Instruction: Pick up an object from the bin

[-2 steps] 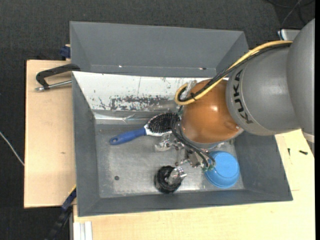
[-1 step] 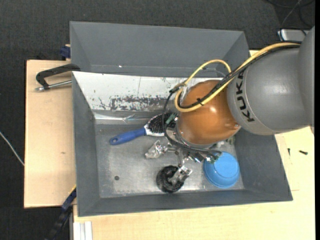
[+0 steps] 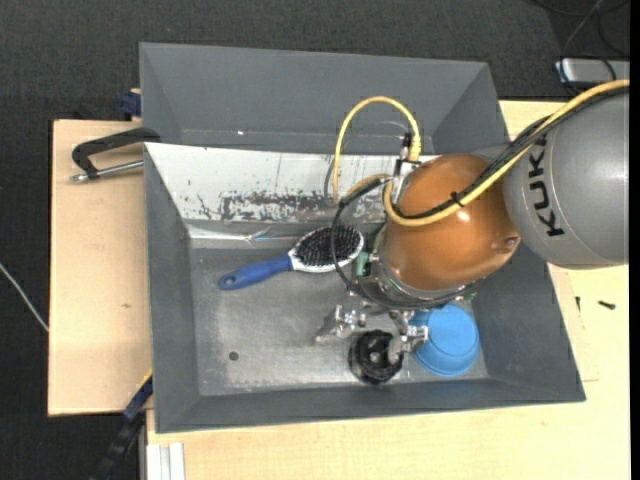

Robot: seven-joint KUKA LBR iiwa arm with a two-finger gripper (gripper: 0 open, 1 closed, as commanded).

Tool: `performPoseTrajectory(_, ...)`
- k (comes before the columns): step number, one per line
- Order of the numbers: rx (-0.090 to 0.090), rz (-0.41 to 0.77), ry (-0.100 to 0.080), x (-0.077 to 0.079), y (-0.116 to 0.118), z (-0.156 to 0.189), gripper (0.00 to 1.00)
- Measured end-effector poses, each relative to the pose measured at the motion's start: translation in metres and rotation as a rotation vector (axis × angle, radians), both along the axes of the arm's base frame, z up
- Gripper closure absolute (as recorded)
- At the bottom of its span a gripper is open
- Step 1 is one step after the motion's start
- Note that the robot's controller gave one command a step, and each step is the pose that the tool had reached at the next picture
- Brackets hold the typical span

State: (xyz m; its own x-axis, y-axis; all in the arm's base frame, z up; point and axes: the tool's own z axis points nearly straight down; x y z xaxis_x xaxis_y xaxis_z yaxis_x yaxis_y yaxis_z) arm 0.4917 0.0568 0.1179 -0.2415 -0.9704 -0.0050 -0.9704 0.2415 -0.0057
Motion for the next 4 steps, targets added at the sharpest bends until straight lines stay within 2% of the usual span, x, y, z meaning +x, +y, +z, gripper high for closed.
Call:
performPoseTrajectory(1, -0.007, 0.563, 0.013, 0.011, -0.004, -0.036, 0.00)
performPoseTrajectory(2, -0.027, 0.766, 0.014, 0.005, 0.018, -0.040, 0.00)
performPoseTrajectory(3, -0.034, 0.766, -0.002, 0.011, 0.015, -0.036, 1.00)
performPoseTrajectory(4, -0.004, 0.760, -0.003, 0.013, 0.016, -0.015, 1.00)
